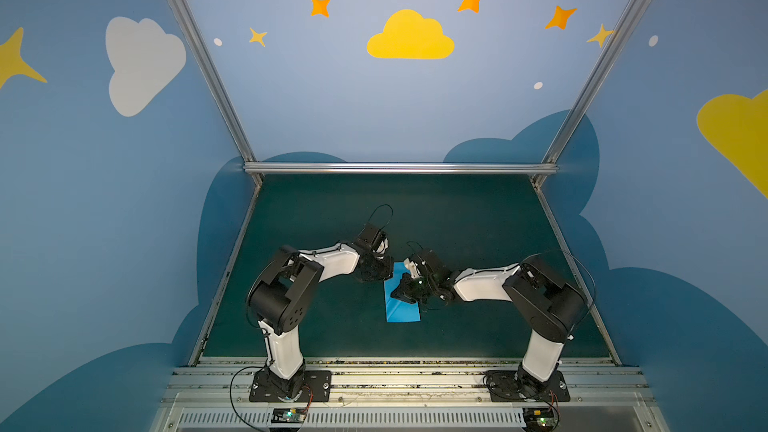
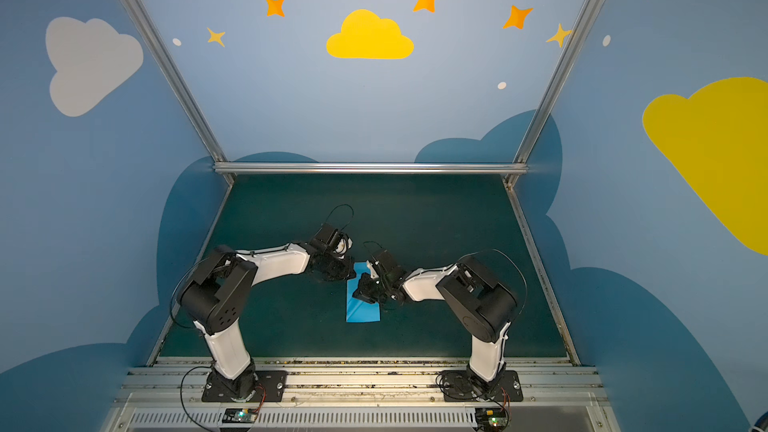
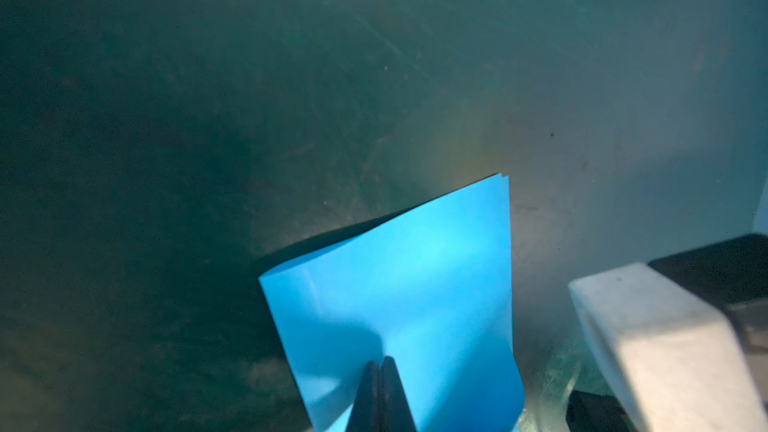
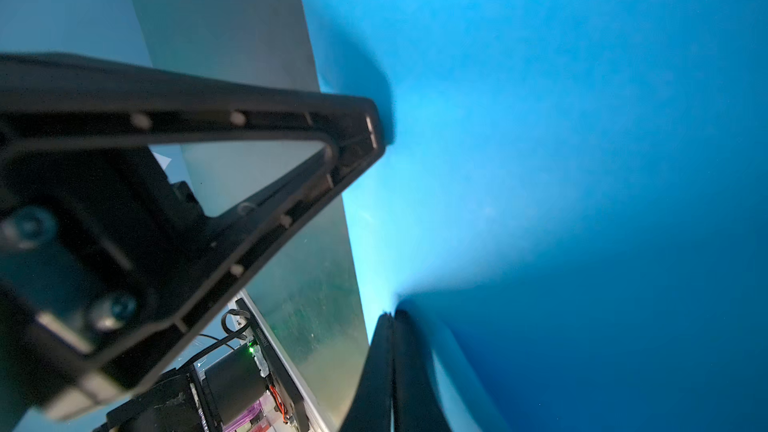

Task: Fold a paper plane with a square sheet of paper (fold left side to right side)
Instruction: 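Press the right gripper on the sheet's near end while the left arm swings nearer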

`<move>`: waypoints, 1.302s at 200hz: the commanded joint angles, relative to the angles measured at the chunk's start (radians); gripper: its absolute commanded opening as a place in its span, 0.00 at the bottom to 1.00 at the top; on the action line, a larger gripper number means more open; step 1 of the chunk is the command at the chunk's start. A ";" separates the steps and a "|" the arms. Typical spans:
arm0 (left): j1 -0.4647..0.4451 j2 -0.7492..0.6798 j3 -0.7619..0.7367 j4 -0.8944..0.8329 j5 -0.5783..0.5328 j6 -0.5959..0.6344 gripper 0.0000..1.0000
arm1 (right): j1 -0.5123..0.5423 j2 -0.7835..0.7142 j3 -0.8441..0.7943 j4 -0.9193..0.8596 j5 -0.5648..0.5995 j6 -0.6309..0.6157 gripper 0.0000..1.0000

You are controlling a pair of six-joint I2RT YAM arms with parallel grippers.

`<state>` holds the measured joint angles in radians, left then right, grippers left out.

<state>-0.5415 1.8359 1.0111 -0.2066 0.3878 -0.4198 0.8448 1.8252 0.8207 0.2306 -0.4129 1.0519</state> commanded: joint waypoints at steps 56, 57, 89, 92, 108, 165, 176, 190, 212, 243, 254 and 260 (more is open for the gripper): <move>-0.013 0.050 -0.011 -0.031 -0.016 0.019 0.04 | -0.005 0.020 0.008 0.001 0.002 0.005 0.29; -0.013 0.050 -0.011 -0.031 -0.017 0.019 0.04 | -0.005 0.020 0.008 0.001 0.002 0.005 0.29; -0.015 0.046 -0.013 -0.033 -0.017 0.021 0.04 | -0.006 0.017 0.000 -0.001 0.003 0.008 0.29; -0.015 0.046 -0.013 -0.033 -0.018 0.018 0.04 | -0.005 0.017 -0.002 0.001 0.003 0.007 0.29; -0.014 0.043 -0.011 -0.033 -0.018 0.018 0.04 | -0.005 0.015 -0.010 0.005 0.006 0.011 0.29; 0.009 -0.057 0.015 -0.051 0.011 -0.019 0.04 | -0.005 0.014 -0.035 0.014 0.007 0.022 0.18; 0.020 -0.099 0.008 -0.051 0.019 -0.029 0.04 | -0.005 0.014 -0.038 0.016 0.007 0.023 0.14; 0.032 -0.155 -0.009 -0.054 0.023 -0.043 0.04 | -0.005 0.016 -0.039 0.016 0.005 0.026 0.11; 0.038 -0.250 -0.066 -0.051 0.024 -0.060 0.04 | -0.004 0.017 -0.041 0.019 0.002 0.028 0.05; 0.017 -0.361 -0.181 -0.029 0.044 -0.100 0.04 | -0.003 0.017 -0.041 0.018 0.002 0.029 0.00; -0.001 -0.397 -0.220 -0.016 0.040 -0.117 0.04 | -0.003 0.017 -0.041 0.018 0.001 0.029 0.00; -0.013 -0.413 -0.241 -0.008 0.039 -0.128 0.04 | -0.002 0.017 -0.041 0.018 0.000 0.030 0.00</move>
<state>-0.5217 1.4696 0.8452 -0.2176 0.4175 -0.5030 0.8433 1.8259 0.7963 0.2771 -0.4259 1.0805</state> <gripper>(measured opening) 0.047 0.047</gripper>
